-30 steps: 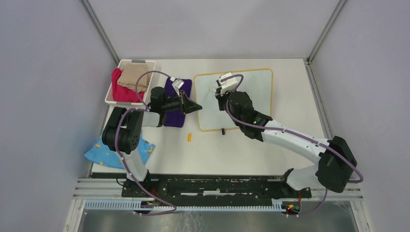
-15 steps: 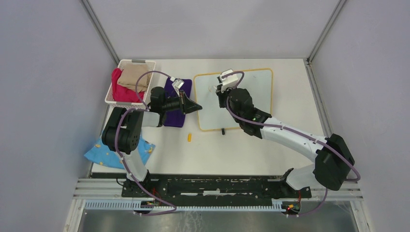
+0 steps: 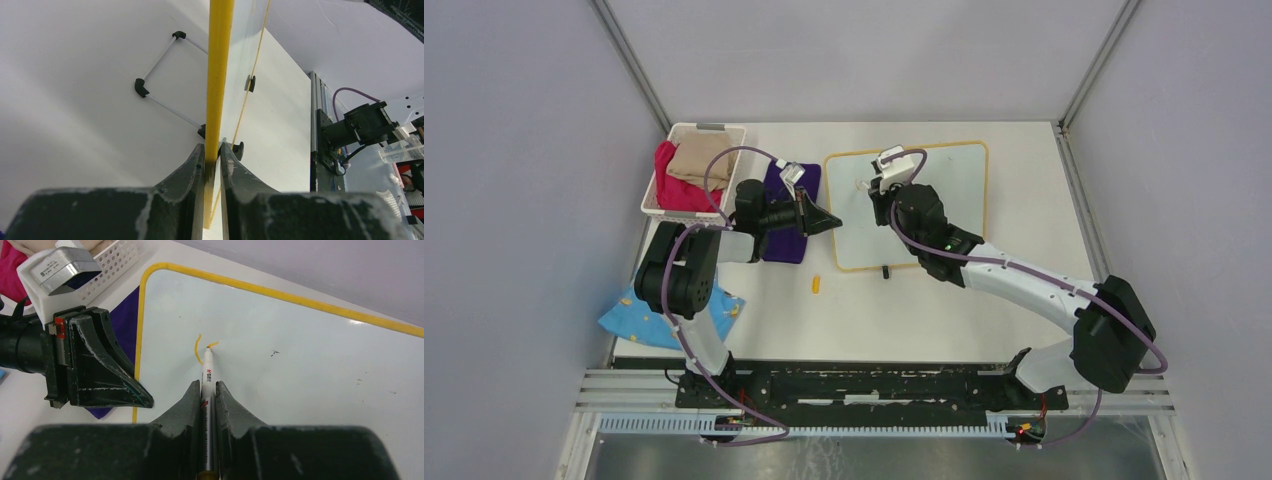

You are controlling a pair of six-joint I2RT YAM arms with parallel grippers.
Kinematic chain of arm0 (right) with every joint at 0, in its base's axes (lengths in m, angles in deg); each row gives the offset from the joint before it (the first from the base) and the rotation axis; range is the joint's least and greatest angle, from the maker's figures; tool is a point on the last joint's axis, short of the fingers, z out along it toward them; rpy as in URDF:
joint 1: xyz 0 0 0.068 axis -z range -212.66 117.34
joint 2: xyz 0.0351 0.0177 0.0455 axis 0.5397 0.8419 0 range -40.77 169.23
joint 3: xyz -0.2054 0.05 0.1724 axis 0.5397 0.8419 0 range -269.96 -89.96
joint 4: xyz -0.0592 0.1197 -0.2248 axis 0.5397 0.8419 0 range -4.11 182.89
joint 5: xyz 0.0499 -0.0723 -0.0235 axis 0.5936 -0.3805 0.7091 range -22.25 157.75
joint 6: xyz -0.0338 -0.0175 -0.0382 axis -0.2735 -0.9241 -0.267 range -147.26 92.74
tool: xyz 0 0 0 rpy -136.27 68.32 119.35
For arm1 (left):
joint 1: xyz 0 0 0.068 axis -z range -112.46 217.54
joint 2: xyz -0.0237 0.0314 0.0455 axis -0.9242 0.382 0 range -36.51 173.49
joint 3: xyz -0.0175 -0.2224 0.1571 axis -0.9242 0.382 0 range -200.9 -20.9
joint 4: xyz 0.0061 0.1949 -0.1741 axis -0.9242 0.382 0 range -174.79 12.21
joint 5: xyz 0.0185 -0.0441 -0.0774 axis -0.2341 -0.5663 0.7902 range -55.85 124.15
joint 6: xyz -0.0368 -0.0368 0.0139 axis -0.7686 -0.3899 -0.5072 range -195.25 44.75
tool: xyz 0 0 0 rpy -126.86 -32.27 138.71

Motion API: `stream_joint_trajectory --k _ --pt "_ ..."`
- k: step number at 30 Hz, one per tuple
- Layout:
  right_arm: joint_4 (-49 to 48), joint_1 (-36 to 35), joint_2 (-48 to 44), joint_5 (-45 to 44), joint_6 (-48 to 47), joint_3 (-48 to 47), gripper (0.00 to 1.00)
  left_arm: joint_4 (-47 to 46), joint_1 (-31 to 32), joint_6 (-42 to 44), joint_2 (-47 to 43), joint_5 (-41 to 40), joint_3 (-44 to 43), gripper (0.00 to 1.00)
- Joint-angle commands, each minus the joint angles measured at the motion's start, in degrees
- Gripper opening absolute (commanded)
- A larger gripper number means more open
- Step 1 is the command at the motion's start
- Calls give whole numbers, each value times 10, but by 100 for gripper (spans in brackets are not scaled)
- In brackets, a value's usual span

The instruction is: Write a sentence on the whiteboard

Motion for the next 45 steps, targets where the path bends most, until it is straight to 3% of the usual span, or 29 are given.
stream_joint_trajectory --k 1,19,31,45 --pt "-4 3 -7 6 11 15 0 23 1 33 -10 -17 -6 2" --pt "-10 -14 14 89 34 11 0 29 2 37 -10 -17 -6 2" --pt "-20 -1 -75 29 11 34 0 40 2 46 -12 -19 -7 2" --pt "28 6 -32 5 -15 -23 0 42 2 48 -12 -19 -8 2"
